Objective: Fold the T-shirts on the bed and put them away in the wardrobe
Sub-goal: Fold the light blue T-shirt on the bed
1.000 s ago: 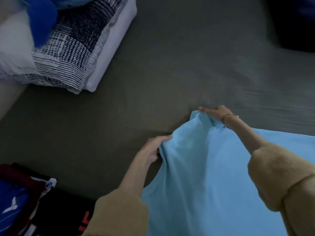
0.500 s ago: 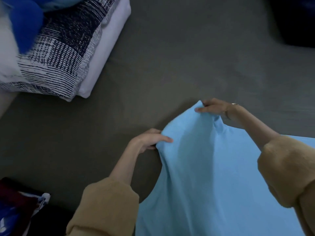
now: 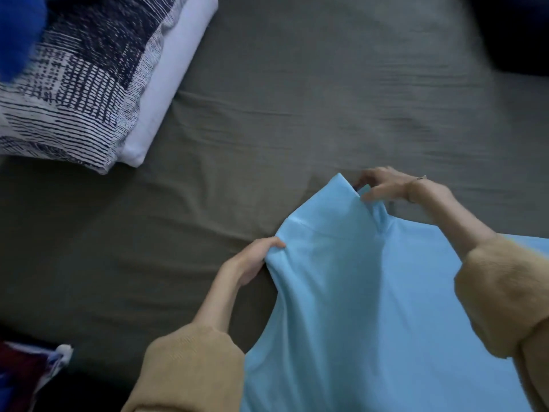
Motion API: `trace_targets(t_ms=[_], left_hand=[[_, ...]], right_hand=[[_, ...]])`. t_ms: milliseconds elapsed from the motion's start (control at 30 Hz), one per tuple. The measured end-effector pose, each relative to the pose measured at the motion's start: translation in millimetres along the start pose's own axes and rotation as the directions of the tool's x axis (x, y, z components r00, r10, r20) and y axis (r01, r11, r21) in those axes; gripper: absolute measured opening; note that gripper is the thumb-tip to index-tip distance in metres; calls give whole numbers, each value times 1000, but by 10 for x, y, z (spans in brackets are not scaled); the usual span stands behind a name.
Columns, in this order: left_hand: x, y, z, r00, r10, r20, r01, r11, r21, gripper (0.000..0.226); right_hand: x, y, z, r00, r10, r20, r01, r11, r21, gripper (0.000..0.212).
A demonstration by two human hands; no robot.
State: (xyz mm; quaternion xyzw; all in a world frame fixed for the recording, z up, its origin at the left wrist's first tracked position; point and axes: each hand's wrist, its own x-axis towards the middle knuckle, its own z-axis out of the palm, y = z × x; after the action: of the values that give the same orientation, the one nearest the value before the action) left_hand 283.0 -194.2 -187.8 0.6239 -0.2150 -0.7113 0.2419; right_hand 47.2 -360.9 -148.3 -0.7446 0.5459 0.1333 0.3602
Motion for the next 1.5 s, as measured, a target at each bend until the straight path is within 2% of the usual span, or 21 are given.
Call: trace_targets(t_ms=[67,133,233,300,400,533,633,700,767,833,967,1000,1100,1133,1200,1267,1367,1433,1500], left_hand=[[7,20,42,998,2,-60,1,999,44,31],[12,11,56,996,1,-91,4,998,56,28],[27,-10,40,995,11,-97,-6,999,48,29],[31,-15,28,995,11,-99,-7,999,41,31],[33,-8,35,992,5,-123,1,999,49,23],[20,0,71,987,-2,-162,9,999,47,25],[31,-15,68,984,-7,-176,20,997,73,22],[36,-28,71,983,-4,-186,21,995,93,20],[28,-32,78,981,-3,-194,21,996,92,20],[24,-38,73,982,0,-190,16,996,85,19],[50,-53,48,983,13,-184,1,997,78,15],[52,-54,46,982,17,-186,-3,997,76,13],[59,-42,52,986,44,-162,-34,997,65,12],[64,-49,46,986,47,-158,-37,997,65,19],[81,-59,37,987,40,-156,-31,998,59,33],[102,-82,31,986,36,-163,-26,998,61,37],[134,-102,22,982,36,-184,-26,998,59,34],[146,-106,24,981,44,-189,-35,998,54,29],[146,-116,30,980,46,-195,-39,998,42,22]], right_hand=[[29,71,43,998,46,-41,-50,992,-113,29],[86,101,95,996,60,-58,-69,986,-150,28],[104,167,31,986,77,-145,-71,996,45,18],[67,255,-30,959,155,-235,-112,976,187,10],[41,325,5,944,226,-242,-139,935,327,27],[57,174,55,971,151,-184,-109,969,220,27],[97,25,57,985,150,-85,-149,989,8,41],[147,-43,85,988,156,-16,-156,987,-37,48],[192,-77,89,996,83,31,-85,993,83,44],[203,-50,38,1000,20,-12,-17,969,247,39],[204,148,-10,949,90,-304,75,868,491,19],[225,214,0,941,94,-325,85,864,496,19],[238,269,63,971,93,-222,4,916,401,36],[249,260,97,969,87,-231,1,934,358,38],[270,235,146,938,89,-334,26,945,325,33],[253,253,145,896,189,-402,-23,924,383,39],[127,401,74,872,343,-351,-216,910,354,58],[-21,496,39,893,347,-287,-239,905,351,50],[-130,568,53,938,262,-226,-178,926,334,35]])
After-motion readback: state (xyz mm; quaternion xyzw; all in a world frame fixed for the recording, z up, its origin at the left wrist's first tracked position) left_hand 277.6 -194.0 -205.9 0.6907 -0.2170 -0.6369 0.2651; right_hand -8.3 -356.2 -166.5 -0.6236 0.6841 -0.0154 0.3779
